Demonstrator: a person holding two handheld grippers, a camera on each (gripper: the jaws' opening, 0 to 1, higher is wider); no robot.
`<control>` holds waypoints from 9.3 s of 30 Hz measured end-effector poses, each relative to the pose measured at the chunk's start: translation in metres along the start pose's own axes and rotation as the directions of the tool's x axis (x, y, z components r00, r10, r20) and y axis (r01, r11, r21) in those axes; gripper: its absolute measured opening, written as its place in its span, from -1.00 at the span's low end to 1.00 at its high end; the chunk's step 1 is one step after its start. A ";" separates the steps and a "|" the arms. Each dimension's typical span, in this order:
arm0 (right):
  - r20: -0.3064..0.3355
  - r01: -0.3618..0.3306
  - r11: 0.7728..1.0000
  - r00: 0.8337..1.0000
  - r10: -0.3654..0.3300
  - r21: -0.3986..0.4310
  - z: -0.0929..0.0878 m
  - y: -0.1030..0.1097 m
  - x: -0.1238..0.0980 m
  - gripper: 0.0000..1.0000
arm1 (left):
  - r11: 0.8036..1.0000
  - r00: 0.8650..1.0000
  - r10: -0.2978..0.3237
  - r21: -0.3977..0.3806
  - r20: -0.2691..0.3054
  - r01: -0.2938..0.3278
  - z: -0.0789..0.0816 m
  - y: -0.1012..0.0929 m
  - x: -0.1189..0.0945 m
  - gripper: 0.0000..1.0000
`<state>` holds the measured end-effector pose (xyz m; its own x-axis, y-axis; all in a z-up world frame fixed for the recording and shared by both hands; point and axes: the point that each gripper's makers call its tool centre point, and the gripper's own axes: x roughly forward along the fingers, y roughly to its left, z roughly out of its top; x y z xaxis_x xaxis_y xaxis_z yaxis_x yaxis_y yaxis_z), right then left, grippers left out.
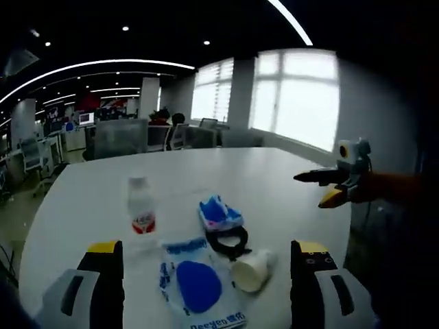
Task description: Arrange the tabletop items into an orderly group along one side of the table until the central work area is clear of visible clutter.
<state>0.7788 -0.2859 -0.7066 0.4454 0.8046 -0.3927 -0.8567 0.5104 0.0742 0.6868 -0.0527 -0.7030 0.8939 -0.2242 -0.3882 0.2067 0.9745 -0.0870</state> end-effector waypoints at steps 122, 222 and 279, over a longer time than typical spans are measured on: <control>-0.099 0.069 0.993 0.993 -0.060 0.091 -0.058 -0.010 -0.029 0.90 | 0.894 0.865 -0.446 -0.163 -0.232 0.417 -0.040 -0.098 0.075 -1.00; -0.147 0.203 0.973 0.971 -0.187 0.108 -0.073 -0.015 -0.057 0.92 | 0.595 0.535 0.173 0.520 -0.827 0.613 -0.045 0.049 0.181 -1.00; -0.072 0.125 0.985 0.990 -0.118 0.115 -0.039 -0.025 -0.025 0.99 | 0.921 0.953 -0.077 0.344 -0.292 0.180 0.053 -0.001 0.102 0.54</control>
<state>0.7785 -0.3305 -0.7346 0.5231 0.7151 -0.4637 -0.7584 0.6388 0.1296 0.7991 -0.0763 -0.6941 0.7201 -0.2883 -0.6311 0.4884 0.8567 0.1660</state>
